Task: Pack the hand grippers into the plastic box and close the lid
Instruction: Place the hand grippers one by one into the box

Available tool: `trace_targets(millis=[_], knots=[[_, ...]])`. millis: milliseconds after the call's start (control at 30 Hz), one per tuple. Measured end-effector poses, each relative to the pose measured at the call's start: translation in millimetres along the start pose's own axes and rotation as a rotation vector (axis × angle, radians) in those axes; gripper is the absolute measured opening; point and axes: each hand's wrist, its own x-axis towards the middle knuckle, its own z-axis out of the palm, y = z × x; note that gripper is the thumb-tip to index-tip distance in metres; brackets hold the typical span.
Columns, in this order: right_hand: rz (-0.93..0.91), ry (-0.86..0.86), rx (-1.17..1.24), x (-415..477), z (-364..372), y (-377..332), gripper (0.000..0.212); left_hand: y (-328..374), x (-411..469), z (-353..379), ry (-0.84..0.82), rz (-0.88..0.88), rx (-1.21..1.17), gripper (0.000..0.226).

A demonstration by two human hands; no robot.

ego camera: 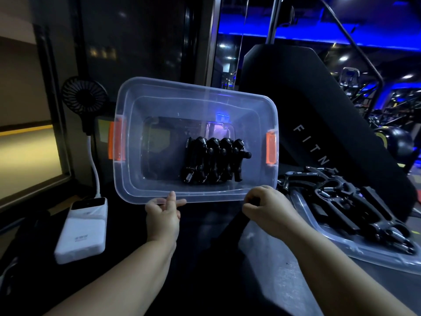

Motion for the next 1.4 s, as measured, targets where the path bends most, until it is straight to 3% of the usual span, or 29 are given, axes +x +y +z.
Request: trace_targets(millis=[133, 267, 467, 700, 833, 1133, 1267, 1400], knots=[[-0.1, 0.082, 0.004, 1.4, 8.9, -8.1, 0.002, -0.6, -0.2, -0.7, -0.006, 0.009, 0.009, 0.038], [-0.152, 0.111, -0.009, 1.9, 12.6, -16.9, 0.02, -0.9, 0.5, -0.6, -0.005, 0.011, 0.009, 0.036], [-0.165, 0.012, -0.027, 0.8, 10.6, -31.0, 0.036, -1.7, 2.6, -0.4, -0.007, 0.016, 0.021, 0.041], [-0.14, -0.099, -0.026, 3.0, 5.9, -37.2, 0.075, -0.1, -0.2, -2.4, -0.004, 0.008, 0.024, 0.034], [-0.153, -0.081, 0.012, 4.6, 4.4, -36.8, 0.063, 2.6, -2.1, -2.3, 0.007, -0.015, 0.005, 0.024], [-0.145, 0.027, 0.208, 20.1, 12.3, -43.6, 0.074, 0.8, 2.9, -5.8, -0.032, -0.078, -0.089, 0.013], [-0.116, 0.091, 0.471, 37.8, 14.0, -55.7, 0.073, 2.3, 0.7, -5.4, -0.044, -0.097, -0.193, 0.026], [-0.115, 0.188, 0.466, 68.0, 19.9, -68.2, 0.066, -0.2, -2.2, -7.7, -0.046, -0.074, -0.212, 0.043]])
